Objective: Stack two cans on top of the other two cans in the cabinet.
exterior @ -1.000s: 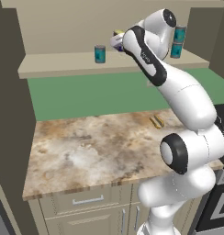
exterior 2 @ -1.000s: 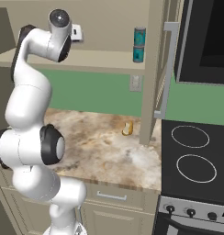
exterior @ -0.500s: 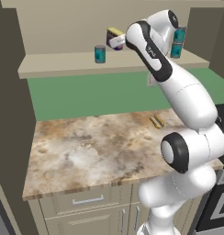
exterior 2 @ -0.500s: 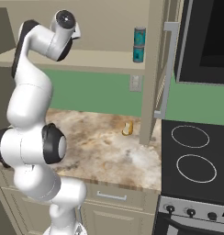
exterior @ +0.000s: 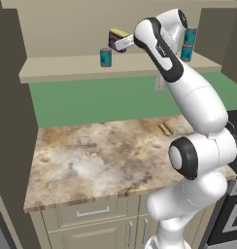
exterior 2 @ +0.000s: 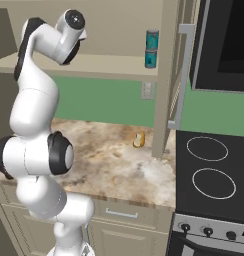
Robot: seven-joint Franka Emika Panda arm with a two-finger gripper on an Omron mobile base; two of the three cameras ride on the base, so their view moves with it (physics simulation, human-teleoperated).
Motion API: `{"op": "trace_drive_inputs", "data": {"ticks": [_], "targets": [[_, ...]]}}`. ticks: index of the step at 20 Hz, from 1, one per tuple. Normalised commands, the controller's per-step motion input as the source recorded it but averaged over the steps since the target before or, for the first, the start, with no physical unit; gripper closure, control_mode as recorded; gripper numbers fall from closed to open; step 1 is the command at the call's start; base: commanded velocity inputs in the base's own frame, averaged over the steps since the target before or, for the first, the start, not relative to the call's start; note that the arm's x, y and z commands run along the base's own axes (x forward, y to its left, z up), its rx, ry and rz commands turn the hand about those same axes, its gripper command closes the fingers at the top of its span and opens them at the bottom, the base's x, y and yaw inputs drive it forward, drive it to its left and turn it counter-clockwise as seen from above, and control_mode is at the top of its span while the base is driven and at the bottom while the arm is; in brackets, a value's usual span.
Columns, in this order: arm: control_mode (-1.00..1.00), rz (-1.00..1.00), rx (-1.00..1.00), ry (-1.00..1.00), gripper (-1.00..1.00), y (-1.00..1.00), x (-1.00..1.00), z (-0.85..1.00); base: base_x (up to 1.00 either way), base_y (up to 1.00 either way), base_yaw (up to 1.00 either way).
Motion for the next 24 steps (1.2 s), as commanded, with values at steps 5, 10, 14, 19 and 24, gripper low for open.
{"op": "trace_drive_inputs", "data": {"ticks": [5, 10, 14, 19, 24], "targets": [[-1.0, 0.02, -0.01, 0.0, 1.0, 0.06, 0.01, 0.08, 0.0, 0.0, 0.0], [-1.0, 0.0, -0.02, 0.0, 1.0, 0.03, 0.0, 0.03, 0.0, 0.0, 0.0], [-1.0, 0.0, -0.01, 0.0, 1.0, 0.05, 0.01, -0.01, 0.0, 0.0, 0.0], [-1.0, 0.0, 0.0, 0.0, 1.0, 0.08, 0.05, -0.05, 0.0, 0.0, 0.0], [-1.0, 0.02, 0.0, 0.0, 1.0, 0.08, 0.11, 0.0, 0.0, 0.0, 0.0]]}}
